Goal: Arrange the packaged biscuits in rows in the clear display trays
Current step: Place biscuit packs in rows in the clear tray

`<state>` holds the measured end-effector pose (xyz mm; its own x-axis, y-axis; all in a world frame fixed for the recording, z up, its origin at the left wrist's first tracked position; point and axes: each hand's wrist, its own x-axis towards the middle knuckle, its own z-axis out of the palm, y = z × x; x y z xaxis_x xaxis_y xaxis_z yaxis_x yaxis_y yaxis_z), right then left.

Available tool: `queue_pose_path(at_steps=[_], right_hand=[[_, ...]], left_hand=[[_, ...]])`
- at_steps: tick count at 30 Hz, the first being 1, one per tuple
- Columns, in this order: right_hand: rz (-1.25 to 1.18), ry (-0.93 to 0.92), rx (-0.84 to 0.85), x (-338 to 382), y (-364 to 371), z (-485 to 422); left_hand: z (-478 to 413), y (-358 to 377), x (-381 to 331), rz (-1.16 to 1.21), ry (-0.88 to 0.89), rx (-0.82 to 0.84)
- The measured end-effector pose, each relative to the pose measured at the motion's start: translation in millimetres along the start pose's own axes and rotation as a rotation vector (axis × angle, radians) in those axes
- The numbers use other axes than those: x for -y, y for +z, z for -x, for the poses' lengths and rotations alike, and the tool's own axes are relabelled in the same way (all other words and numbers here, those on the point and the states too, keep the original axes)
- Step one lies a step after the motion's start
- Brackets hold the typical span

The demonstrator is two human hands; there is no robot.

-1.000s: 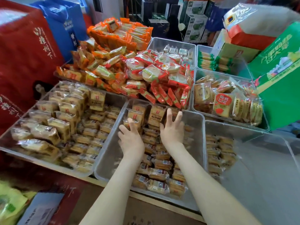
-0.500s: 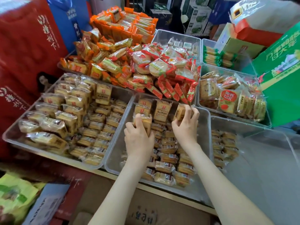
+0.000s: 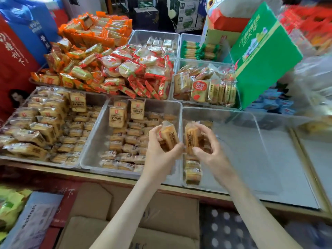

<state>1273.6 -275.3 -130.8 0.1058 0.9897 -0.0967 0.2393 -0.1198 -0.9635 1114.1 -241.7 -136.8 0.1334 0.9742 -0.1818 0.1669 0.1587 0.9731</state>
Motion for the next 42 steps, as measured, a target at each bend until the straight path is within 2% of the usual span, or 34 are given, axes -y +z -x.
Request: queue_pose_path(at_steps=[3, 8, 15, 20, 26, 32, 35, 39, 42], right_hand=[[0.005, -0.002, 0.042, -2, -30, 23], [0.039, 0.0, 0.026, -9, -69, 59], [-0.179, 0.063, 0.024, -2, -119, 105], [-0.192, 0.104, -0.065, 6, -126, 122], [-0.177, 0.071, -0.147, 16, -108, 142], [-0.554, 0.063, 0.106, 33, -92, 160], [-0.672, 0.088, 0.196, 37, -78, 162], [-0.822, 0.125, 0.267, 37, -49, 166], [-0.825, 0.127, 0.241, 34, -29, 166]], left_hand=[[28, 30, -12, 0.12, -0.058, 0.076], [62, 73, -22, 0.095, -0.055, 0.081], [105, 108, -42, 0.099, -0.016, 0.112], [126, 107, -52, 0.07, 0.022, 0.13], [145, 96, -60, 0.082, 0.033, 0.148], [156, 62, -61, 0.172, -0.001, 0.093], [158, 43, -63, 0.194, -0.01, 0.128], [160, 24, -61, 0.178, 0.018, 0.164], [160, 12, -54, 0.158, 0.028, 0.172]])
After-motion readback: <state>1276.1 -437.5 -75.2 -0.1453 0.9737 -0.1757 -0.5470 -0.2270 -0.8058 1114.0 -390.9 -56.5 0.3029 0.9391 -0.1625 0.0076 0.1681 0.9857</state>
